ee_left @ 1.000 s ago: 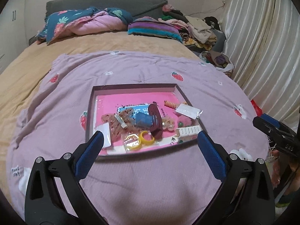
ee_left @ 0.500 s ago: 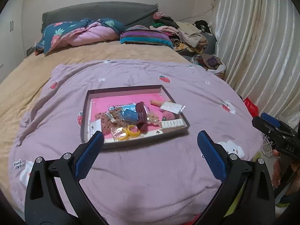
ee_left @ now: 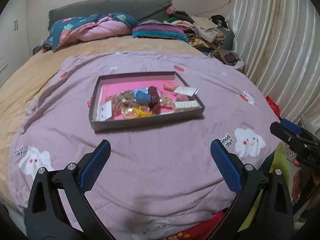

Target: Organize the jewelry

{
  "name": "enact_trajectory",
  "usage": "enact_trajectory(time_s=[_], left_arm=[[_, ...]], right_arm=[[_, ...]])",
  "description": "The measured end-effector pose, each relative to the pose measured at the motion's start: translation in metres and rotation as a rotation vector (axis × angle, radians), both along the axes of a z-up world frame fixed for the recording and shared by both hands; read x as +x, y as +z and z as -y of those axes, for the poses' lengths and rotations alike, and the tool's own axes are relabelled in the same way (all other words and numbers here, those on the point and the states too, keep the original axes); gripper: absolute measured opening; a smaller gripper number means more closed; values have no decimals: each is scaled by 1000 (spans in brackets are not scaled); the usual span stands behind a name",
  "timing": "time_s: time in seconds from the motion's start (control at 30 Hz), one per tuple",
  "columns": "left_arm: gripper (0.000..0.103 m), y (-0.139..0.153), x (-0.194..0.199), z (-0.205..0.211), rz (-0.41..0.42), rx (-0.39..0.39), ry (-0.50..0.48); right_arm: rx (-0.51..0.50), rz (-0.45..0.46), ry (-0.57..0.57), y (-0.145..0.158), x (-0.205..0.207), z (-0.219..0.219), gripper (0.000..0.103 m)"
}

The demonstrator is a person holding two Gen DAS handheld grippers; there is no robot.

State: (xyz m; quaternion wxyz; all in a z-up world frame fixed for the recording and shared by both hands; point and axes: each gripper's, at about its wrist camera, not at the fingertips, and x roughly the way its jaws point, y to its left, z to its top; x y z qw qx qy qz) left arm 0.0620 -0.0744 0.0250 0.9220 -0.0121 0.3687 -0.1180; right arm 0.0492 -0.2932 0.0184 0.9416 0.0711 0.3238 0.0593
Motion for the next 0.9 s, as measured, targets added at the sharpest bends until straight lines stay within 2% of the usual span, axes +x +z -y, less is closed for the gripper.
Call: enact_trajectory(time_s=[0.17,0.37,0.9], left_arm=[[93,-19,-7,-8,-26,15,22],[93,-35,-12,-15,-27,34,53],[94,-41,-9,-17,-30,25,71]], right_arm=[[-25,-23,40,-21,-5,-23,99],[-58,-7,72,-34,-13,-41,99],[-72,-49,81,-48,-1,-46,99]])
